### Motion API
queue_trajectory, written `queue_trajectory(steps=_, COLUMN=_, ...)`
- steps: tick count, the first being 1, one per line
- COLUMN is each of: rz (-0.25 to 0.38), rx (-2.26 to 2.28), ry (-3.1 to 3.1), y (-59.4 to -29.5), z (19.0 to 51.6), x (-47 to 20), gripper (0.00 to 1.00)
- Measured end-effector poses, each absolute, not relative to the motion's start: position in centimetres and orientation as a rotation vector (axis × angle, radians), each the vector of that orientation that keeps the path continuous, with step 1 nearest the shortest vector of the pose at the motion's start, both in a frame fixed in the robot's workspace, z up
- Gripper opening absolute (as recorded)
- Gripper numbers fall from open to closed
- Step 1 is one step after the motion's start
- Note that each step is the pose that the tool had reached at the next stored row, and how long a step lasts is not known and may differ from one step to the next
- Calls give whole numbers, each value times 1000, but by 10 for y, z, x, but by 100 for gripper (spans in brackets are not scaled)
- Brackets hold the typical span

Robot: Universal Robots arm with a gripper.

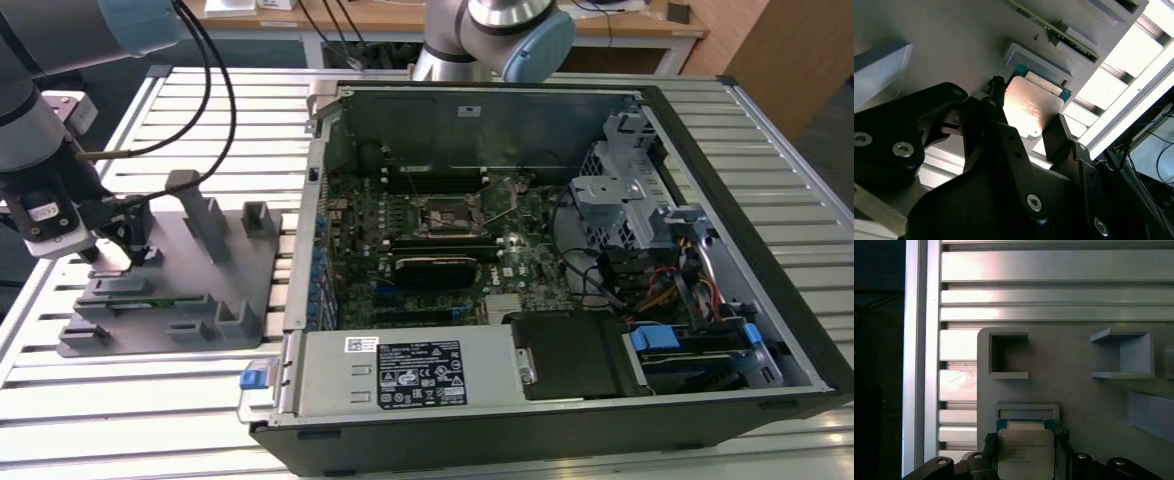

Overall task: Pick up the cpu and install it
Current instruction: 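Pick up the cpu and move it towards the insertion slot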

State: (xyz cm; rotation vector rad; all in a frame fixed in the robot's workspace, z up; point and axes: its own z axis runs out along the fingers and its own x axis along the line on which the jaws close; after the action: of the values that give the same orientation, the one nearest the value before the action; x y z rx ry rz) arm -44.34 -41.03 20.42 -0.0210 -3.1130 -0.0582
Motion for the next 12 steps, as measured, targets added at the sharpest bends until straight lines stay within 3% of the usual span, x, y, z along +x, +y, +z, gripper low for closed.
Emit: queue_trajectory(steps=12, rz=-58, rx=-21, ry=-3113, y=-410, z=212, x=-443, gripper=54)
